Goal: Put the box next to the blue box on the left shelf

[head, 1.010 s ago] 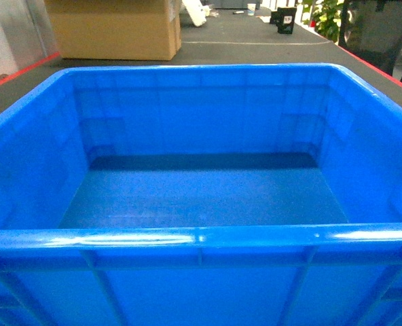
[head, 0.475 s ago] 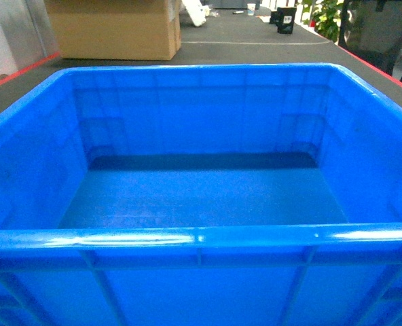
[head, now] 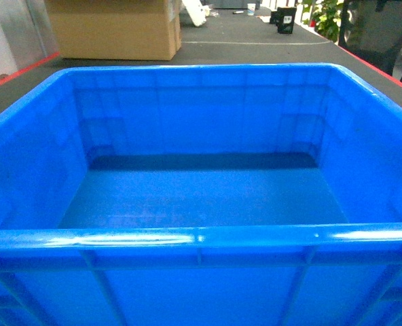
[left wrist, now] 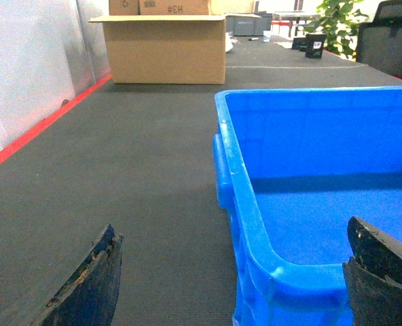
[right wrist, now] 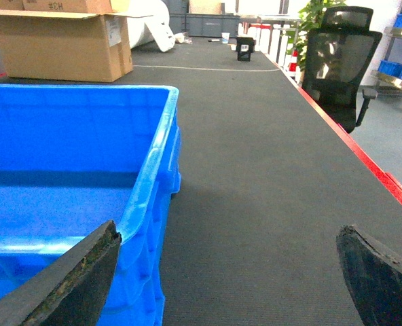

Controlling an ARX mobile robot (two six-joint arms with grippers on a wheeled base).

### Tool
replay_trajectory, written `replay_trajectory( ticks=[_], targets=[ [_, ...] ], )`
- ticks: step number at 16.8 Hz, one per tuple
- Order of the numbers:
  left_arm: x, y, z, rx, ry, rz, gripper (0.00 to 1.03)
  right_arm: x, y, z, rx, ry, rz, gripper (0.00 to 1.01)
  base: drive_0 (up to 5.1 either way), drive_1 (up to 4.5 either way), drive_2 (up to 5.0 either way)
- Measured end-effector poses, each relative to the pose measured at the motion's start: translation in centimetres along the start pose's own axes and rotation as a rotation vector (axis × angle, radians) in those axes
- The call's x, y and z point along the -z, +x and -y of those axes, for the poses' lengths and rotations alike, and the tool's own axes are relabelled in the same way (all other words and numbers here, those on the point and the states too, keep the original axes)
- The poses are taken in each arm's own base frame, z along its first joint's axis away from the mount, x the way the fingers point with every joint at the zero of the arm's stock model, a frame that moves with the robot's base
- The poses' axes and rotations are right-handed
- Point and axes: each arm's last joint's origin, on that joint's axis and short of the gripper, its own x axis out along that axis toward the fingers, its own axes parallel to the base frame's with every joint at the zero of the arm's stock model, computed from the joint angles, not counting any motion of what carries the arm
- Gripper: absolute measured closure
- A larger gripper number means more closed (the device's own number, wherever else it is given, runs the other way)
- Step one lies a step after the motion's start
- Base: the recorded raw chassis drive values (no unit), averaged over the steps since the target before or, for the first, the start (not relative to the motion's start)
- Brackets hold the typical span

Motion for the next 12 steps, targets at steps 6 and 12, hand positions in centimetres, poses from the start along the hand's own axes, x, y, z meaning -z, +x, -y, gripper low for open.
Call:
replay_trajectory(
  ticks=[6,12],
  targets=[
    [0.0,0.0,0.0,0.0,0.0,0.0,0.05,0.0,0.0,0.0,0.0,0.0,0.0,0.03,0.0,0.0,0.0],
    [0.62,0.32,0.71,-0.237,-0.026,-0.254,0.05,0.79,0.3,-0.38,0.226,-0.006,-0.278,0.03,0.0,0.0,0.0]
  ],
)
